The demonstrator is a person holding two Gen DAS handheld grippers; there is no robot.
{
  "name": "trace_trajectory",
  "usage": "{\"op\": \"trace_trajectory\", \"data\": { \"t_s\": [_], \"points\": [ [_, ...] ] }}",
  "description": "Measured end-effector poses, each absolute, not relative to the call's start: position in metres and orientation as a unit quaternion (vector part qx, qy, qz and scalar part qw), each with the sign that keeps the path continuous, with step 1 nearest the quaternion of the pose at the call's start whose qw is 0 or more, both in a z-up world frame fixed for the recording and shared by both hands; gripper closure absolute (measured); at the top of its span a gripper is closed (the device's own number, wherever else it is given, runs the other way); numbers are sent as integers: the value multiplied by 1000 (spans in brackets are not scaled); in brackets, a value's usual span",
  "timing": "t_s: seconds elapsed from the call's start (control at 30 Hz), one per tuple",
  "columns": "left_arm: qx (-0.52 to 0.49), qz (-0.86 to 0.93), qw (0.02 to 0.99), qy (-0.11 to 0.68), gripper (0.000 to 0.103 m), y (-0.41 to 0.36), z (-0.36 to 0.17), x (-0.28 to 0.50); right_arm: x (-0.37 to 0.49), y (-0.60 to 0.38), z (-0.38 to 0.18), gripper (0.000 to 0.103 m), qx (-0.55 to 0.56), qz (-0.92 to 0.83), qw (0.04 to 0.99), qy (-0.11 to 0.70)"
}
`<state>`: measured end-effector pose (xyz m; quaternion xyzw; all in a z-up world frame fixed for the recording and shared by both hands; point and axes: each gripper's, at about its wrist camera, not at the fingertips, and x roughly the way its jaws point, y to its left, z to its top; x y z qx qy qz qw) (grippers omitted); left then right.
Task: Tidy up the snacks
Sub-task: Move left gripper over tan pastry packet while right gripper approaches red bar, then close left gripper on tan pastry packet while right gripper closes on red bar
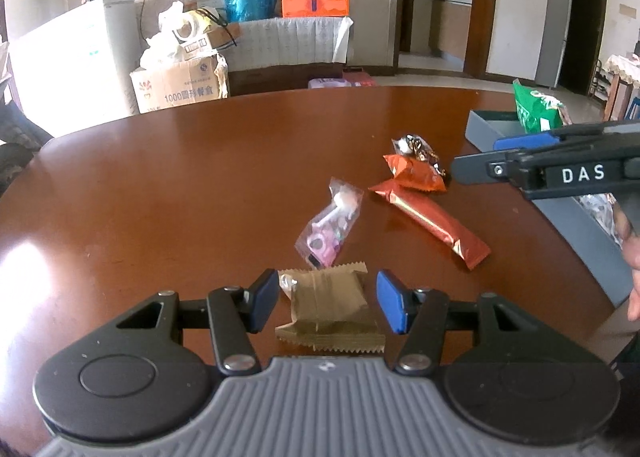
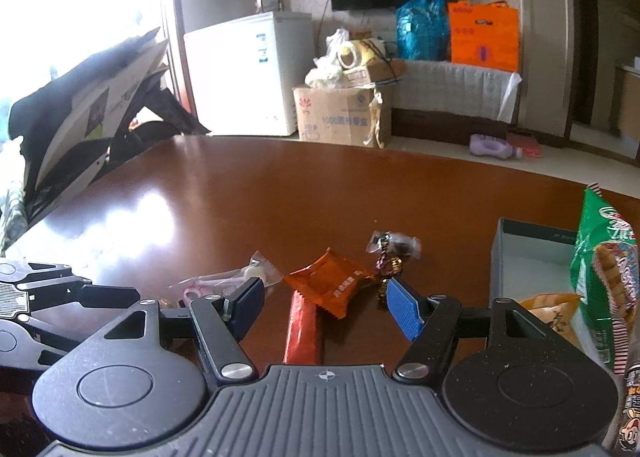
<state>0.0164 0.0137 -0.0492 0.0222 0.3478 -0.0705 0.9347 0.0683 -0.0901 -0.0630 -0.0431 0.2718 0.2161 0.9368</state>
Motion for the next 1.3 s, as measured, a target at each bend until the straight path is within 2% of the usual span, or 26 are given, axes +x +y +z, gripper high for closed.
{"op": "trace_trajectory", "data": {
  "t_s": [0.5,0.63,1.1,1.3],
  "points": [
    [8,-74,929,363,49,16,-61,21,73,-73,-78,36,-64,222,927,296],
    [4,-75,928,364,49,19,-63,23,76,-65,-85,43,-77,227,920,309],
    [-15,-82,928,363,49,24,-68,25,82,-50,-98,46,-93,222,913,329],
    [-9,-82,927,367,49,21,-72,26,85,-47,-103,52,-100,217,912,333]
  ]
}}
